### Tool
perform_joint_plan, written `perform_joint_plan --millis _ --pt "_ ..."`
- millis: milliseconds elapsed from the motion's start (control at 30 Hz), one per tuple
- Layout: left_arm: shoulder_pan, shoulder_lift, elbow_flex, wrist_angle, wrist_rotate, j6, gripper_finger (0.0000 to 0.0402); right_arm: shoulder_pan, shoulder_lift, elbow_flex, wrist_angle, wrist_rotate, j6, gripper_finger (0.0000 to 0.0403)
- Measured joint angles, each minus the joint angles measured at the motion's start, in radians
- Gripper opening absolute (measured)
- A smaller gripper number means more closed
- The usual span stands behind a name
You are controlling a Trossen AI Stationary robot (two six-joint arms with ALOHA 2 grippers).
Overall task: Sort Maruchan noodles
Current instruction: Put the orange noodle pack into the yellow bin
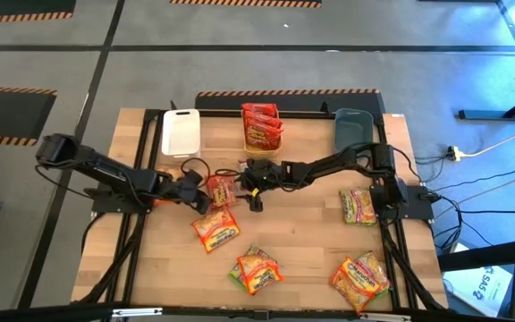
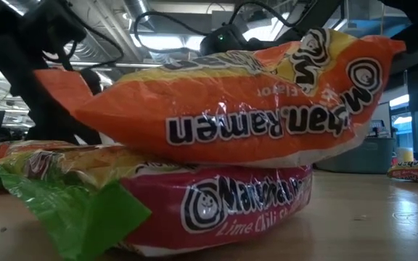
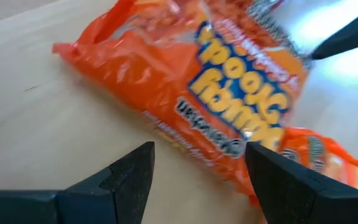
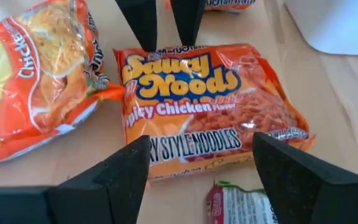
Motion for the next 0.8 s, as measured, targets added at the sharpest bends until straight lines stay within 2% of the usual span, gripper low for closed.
perform_joint_plan --millis 233,367,467,800 --pt "-0.006 -0.092 0.0 -0.043 -0.009 0.025 0.0245 0.0 -0.012 0.017 0.046 -0.001 0.024 0.0259" --pt "-0.006 -0.128 0.0 -0.099 -0.043 0.018 0.0245 -0.001 0.038 0.059 0.039 -0.005 0.024 0.0259" --pt "-0.009 -0.138 0.0 -0.13 -0.049 -0.007 0.0245 -0.001 0.079 0.085 0.005 -0.008 0.021 0.0259" --pt "-0.043 -0.129 0.0 -0.129 -0.052 -0.005 0.0245 -0.001 0.088 0.092 -0.052 -0.009 0.004 0.0259"
